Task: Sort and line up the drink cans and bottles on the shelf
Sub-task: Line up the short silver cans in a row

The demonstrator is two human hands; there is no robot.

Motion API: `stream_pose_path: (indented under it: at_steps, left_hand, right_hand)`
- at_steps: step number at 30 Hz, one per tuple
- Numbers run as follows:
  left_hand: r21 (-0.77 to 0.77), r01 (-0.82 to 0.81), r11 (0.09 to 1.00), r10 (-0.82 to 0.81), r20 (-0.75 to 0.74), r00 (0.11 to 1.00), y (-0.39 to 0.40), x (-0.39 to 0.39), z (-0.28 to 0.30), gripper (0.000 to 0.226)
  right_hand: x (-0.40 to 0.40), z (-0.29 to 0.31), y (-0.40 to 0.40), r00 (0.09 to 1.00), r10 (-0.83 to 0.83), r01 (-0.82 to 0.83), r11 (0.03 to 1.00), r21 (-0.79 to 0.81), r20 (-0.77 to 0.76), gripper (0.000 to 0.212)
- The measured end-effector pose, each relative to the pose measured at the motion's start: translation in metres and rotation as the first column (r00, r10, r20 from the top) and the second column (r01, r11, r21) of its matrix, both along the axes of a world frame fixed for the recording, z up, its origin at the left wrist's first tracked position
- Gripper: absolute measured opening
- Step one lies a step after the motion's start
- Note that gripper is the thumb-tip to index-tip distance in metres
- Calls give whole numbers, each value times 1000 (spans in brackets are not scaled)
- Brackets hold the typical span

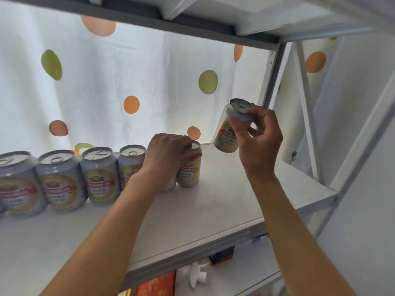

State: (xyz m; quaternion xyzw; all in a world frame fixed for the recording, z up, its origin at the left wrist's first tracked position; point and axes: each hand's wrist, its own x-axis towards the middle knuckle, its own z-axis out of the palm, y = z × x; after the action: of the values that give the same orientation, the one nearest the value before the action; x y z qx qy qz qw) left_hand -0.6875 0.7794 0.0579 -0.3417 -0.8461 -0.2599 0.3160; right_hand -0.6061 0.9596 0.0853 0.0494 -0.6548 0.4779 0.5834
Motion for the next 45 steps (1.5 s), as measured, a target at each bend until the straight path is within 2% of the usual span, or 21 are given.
stream_pose_path:
  at_steps: [12,20,25,31,41,45]
  left_hand:
    - [5,-88,996,89,-54,995,4,2,-7,36]
    - [26,-88,996,91,-110,990,4,6,-6,35]
    - [-52,-164,985,149,-216,965,11,14,-5,30]
    - [-49,-225,973,205,-260,944,17,17,-8,24]
    - [-24,-332,943,308,-313,899,33,19,-16,14]
    - [3,-338,941,320,-326,889,33,21,-17,16]
  right_hand:
    - [-23,-17,-2,939,124,-163,982,100,320,29]
    - [-29,-31,7,926,132,-160,986,51,355,29]
    - [-32,-39,9,908,160,-183,983,25,387,30]
    - [-36,-54,9,901,218,-225,974,-26,375,30]
    - [-38,-69,16,880,237,-244,969,-37,413,29]
    - [-37,-70,17,864,237,-274,962,20,443,27]
